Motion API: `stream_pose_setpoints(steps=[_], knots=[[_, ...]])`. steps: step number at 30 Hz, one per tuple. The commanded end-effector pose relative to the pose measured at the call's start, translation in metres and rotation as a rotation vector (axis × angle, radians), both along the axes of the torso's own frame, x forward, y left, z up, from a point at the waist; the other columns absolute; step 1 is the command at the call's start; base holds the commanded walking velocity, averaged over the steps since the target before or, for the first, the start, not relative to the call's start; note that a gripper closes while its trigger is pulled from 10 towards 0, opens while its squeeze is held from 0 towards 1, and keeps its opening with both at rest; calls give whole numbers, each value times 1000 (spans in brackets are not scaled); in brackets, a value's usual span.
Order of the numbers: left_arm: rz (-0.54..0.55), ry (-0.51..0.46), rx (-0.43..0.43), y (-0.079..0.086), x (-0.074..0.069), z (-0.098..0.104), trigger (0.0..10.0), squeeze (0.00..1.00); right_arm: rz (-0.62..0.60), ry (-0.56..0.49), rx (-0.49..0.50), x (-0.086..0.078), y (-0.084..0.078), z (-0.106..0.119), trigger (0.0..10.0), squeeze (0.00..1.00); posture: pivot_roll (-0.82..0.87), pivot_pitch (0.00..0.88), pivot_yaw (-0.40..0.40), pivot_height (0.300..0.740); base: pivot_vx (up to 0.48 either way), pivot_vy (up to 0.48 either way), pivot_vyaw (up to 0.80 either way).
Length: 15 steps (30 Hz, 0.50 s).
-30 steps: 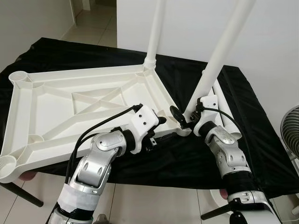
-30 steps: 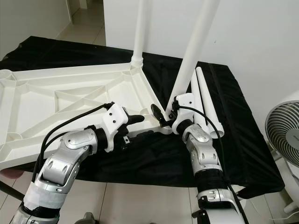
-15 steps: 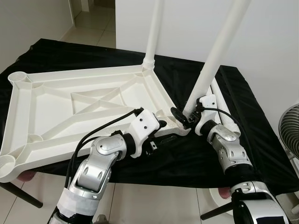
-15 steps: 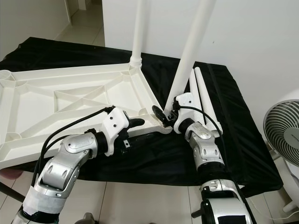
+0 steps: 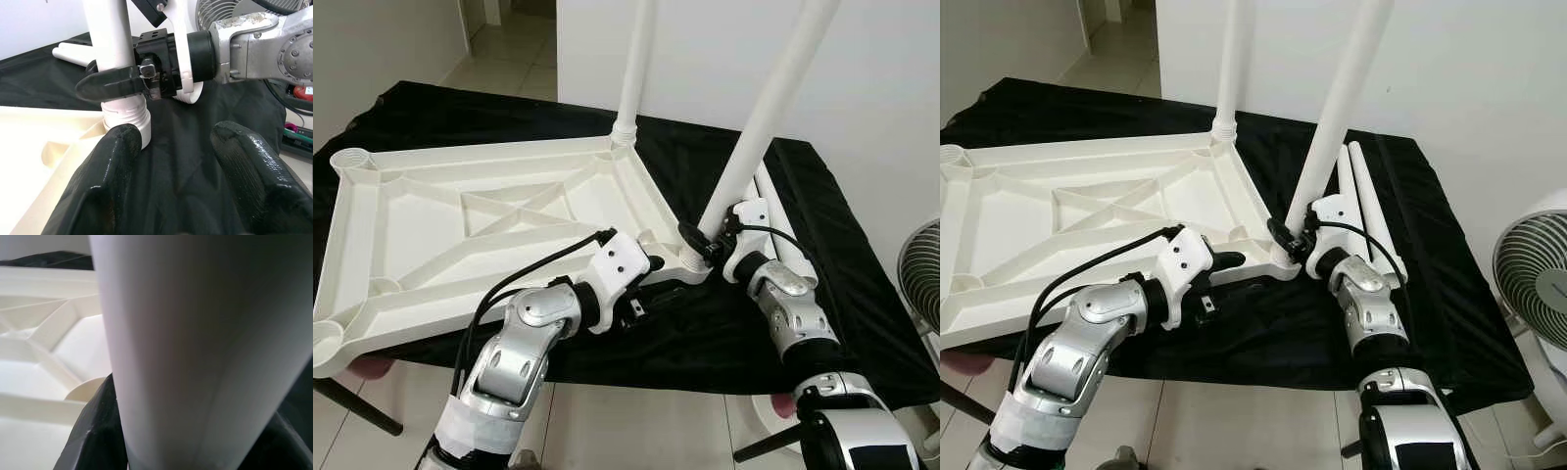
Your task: Building children table
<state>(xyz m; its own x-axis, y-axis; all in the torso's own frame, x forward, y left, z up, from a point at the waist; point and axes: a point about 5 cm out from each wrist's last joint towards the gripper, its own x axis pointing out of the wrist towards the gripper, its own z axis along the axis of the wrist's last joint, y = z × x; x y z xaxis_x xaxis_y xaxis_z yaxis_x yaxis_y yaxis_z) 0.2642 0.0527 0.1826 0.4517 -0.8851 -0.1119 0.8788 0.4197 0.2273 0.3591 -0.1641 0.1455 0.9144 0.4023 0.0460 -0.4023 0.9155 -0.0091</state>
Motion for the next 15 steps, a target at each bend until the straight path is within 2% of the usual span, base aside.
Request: stream_pose_setpoints(steps=[1, 3, 4, 5, 7, 8, 10, 12, 14, 15], knots=[[109, -30, -22, 2, 4, 4, 10000, 0, -95, 64, 33, -4, -8, -16, 0, 0, 200, 68, -113, 740, 0, 0, 0], [109, -30, -22, 2, 4, 4, 10000, 0, -95, 64, 33, -4, -8, -16, 0, 0, 200, 68, -113, 740, 0, 0, 0], [109, -27, -24, 2, 3, 4, 10000, 0, -160, 61, 60, -6, -8, -17, 0, 0, 197, 69, -110, 740, 0, 0, 0], [109, -27, -24, 2, 3, 4, 10000, 0, -160, 61, 60, -6, -8, -17, 0, 0, 197, 69, -110, 740, 0, 0, 0], [102, -21, -26, 1, 2, 3, 10000, 0, -303, 44, 89, -9, -10, -19, 0, 0, 185, 74, -103, 740, 0, 0, 0], [102, -21, -26, 1, 2, 3, 10000, 0, -303, 44, 89, -9, -10, -19, 0, 0, 185, 74, -103, 740, 0, 0, 0], [97, -18, -24, 0, 2, 2, 10000, 0, -390, 25, 83, -13, -11, -21, 0, 0, 184, 74, -100, 740, 0, 0, 0], [94, -17, -24, 0, 2, 2, 10000, 0, -425, 22, 79, -14, -11, -21, 0, 0, 179, 76, -95, 740, 0, 0, 0], [94, -17, -24, 0, 2, 2, 10000, 0, -425, 22, 79, -14, -11, -21, 0, 0, 179, 76, -95, 740, 0, 0, 0], [88, -14, -23, -1, 1, 2, 10000, 0, -480, 18, 80, -16, -10, -21, 0, 0, 176, 77, -93, 740, 0, 0, 0]])
